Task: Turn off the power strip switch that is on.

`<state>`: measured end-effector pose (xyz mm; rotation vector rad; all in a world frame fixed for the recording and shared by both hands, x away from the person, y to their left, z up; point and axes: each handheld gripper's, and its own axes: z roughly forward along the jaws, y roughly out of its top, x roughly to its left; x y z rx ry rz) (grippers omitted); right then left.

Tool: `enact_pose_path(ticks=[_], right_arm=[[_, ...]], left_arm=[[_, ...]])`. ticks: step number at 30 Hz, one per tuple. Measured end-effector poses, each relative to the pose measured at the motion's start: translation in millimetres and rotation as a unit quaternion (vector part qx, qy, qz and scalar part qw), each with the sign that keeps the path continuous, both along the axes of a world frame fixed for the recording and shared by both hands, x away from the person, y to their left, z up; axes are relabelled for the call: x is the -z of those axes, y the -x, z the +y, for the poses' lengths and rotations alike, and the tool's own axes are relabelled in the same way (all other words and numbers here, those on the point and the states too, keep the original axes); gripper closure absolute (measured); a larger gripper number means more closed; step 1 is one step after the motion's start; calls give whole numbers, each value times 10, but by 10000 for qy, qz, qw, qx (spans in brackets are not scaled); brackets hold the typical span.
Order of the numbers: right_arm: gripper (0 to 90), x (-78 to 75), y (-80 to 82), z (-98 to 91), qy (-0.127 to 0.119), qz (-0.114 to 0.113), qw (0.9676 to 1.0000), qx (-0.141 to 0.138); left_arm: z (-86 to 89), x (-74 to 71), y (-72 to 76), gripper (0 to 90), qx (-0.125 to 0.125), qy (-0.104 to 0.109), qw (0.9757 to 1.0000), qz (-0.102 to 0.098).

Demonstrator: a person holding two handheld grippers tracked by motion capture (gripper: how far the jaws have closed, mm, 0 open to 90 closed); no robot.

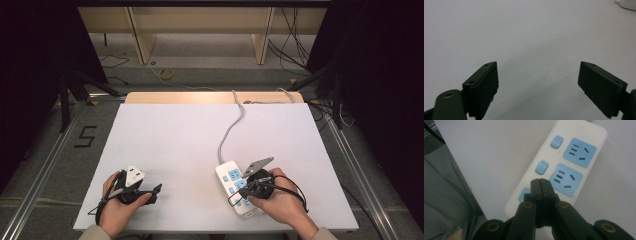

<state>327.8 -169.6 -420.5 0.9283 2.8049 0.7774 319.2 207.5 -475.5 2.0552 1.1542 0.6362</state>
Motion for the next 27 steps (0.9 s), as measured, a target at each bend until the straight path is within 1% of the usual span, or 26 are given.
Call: enact_pose_path(ticks=[7,27], right_arm=[[900,-5,3,58,42,17,9999,-90],[900,19,17,142,187,155,9996,-174]], left_arm=[[1,-1,3,164,-7,15,10000,2],[3,-2,2,164,-8,21,10000,-7]])
